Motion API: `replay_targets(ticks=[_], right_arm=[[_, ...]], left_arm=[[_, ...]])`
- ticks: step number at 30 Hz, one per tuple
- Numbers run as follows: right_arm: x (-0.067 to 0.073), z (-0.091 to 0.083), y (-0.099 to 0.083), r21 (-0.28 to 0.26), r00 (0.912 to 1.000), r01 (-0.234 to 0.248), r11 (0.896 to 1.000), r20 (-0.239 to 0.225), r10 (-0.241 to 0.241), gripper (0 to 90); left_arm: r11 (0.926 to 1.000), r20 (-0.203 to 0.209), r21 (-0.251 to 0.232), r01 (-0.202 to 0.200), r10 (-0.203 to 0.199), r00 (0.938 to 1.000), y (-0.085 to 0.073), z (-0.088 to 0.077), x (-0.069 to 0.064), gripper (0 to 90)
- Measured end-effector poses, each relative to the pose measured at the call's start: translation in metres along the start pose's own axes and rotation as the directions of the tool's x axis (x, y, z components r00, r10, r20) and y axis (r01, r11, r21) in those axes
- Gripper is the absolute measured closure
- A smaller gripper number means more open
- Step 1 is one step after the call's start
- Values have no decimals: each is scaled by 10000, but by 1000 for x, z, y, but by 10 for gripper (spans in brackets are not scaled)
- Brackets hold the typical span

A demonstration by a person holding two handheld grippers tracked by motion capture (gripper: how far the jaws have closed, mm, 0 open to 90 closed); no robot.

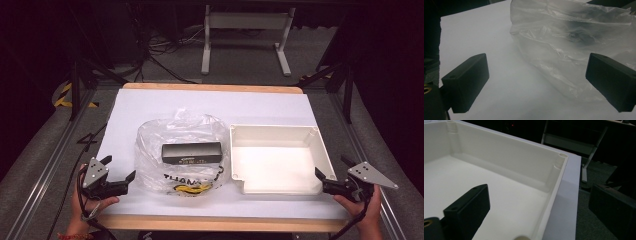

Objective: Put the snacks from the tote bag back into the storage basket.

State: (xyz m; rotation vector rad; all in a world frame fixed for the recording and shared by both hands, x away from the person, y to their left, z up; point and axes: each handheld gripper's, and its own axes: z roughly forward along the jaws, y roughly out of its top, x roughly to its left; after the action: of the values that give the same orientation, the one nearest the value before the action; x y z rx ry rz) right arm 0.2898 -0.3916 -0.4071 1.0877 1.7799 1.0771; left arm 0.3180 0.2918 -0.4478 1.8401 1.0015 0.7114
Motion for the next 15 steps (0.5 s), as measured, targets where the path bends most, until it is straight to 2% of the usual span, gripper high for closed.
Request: replay_targets(ticks=[13,15], right_arm=[[7,-6,17,-138,9995,299,9995,-22,-299,67],[10,-6,21,-143,9985,543,9984,17,-543,74]], left_arm=[[9999,-10,145,-64,64,10000,-1,2,-1,57],[9998,-19,161,-71,71,10000,-1,2,-1,57]])
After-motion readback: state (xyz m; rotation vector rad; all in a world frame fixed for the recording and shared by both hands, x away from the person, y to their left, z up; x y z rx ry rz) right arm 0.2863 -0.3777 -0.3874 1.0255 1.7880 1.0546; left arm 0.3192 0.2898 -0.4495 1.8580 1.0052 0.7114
